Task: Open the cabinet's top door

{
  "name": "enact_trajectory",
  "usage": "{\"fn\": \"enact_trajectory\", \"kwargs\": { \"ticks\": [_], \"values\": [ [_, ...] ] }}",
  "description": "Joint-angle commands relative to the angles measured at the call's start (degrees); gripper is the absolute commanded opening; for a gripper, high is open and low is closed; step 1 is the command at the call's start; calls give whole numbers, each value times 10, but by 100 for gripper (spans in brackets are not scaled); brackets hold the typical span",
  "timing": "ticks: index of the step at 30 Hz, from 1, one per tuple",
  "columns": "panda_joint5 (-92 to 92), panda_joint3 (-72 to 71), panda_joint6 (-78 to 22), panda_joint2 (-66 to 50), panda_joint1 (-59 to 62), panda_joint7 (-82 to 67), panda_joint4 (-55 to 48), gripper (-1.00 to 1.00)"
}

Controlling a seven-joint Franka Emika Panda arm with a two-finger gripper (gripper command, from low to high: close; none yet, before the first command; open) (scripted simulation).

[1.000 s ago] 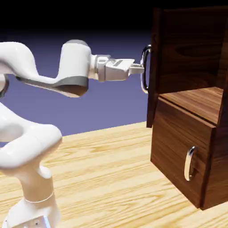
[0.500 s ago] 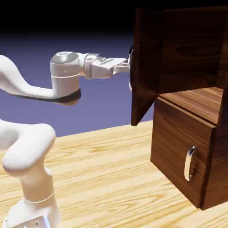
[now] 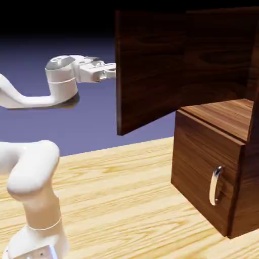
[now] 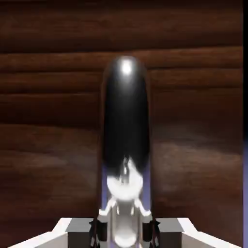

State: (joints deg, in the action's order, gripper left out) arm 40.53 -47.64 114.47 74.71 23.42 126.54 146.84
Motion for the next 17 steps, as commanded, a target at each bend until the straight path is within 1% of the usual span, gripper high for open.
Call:
{"fn": "enact_trajectory", "kwargs": {
  "ticks": [1, 10, 15, 16, 17],
  "values": [
    [-12, -16, -26, -3, 8, -1, -16, -100],
    [-94, -141, -238, -19, 127, -20, -195, -100],
    [-121, -189, -336, -20, 207, -35, -299, -100],
    [-122, -190, -339, -20, 210, -36, -303, -100],
    [-122, -190, -339, -20, 210, -36, -303, 100]
  ]
}}
